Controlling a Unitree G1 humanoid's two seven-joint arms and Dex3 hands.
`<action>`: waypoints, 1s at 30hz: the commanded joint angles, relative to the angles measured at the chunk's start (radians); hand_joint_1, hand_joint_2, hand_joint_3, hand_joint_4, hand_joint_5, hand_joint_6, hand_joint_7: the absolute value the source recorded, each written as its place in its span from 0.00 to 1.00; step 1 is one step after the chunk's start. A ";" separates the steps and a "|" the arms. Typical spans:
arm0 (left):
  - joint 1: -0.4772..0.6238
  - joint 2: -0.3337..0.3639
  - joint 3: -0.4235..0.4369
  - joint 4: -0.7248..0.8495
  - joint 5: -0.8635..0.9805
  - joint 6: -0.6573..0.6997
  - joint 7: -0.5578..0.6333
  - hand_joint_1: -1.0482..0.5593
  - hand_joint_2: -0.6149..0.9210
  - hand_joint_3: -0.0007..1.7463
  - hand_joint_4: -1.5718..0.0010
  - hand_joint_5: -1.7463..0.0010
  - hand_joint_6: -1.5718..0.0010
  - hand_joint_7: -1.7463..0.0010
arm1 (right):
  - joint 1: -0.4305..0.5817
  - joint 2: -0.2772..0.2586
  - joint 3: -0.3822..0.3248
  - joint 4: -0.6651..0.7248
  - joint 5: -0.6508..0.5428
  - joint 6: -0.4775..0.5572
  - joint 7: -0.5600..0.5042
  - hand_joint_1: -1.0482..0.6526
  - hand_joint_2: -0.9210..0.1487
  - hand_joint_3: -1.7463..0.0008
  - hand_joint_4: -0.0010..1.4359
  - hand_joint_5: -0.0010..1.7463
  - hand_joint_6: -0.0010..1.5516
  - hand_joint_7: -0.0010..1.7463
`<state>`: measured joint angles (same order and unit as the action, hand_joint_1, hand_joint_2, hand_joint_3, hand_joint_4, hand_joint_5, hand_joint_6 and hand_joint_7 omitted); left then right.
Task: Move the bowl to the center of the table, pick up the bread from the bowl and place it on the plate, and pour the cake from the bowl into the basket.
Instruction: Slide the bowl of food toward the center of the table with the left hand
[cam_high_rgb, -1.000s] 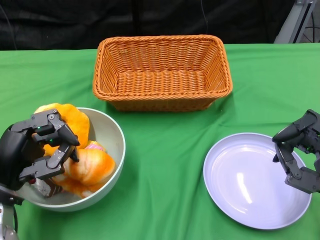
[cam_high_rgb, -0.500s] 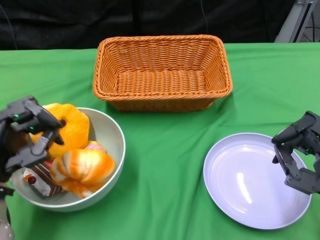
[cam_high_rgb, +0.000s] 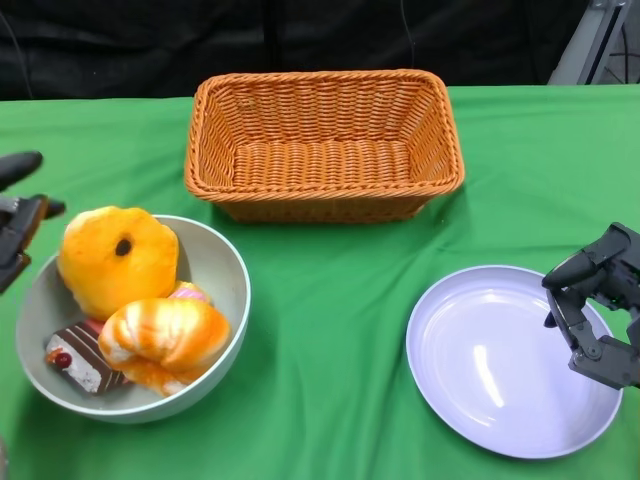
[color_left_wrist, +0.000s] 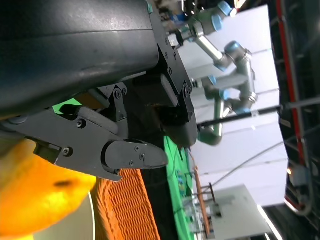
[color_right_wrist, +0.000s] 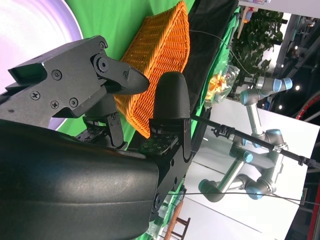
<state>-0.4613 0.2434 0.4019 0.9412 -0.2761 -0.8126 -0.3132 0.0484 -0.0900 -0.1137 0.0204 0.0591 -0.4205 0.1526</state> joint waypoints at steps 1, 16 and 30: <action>-0.026 0.072 -0.015 0.075 0.086 -0.011 0.102 0.33 1.00 0.21 0.55 0.79 0.49 0.99 | -0.006 -0.009 -0.010 -0.008 0.014 0.001 -0.006 0.57 0.25 0.52 0.46 0.89 0.41 0.76; -0.119 0.246 -0.243 0.243 0.390 0.326 0.232 0.17 1.00 0.34 0.86 1.00 0.85 1.00 | -0.025 -0.006 -0.009 0.012 0.011 -0.010 -0.015 0.57 0.28 0.50 0.46 0.91 0.41 0.77; -0.172 0.226 -0.177 0.223 0.193 0.664 -0.103 0.17 1.00 0.34 0.93 0.99 0.94 0.99 | -0.019 -0.005 -0.006 -0.004 0.023 0.004 -0.012 0.57 0.27 0.51 0.45 0.91 0.41 0.77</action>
<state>-0.6179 0.4612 0.2148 1.1819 -0.0663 -0.1755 -0.3990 0.0283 -0.0876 -0.1122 0.0276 0.0726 -0.4198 0.1443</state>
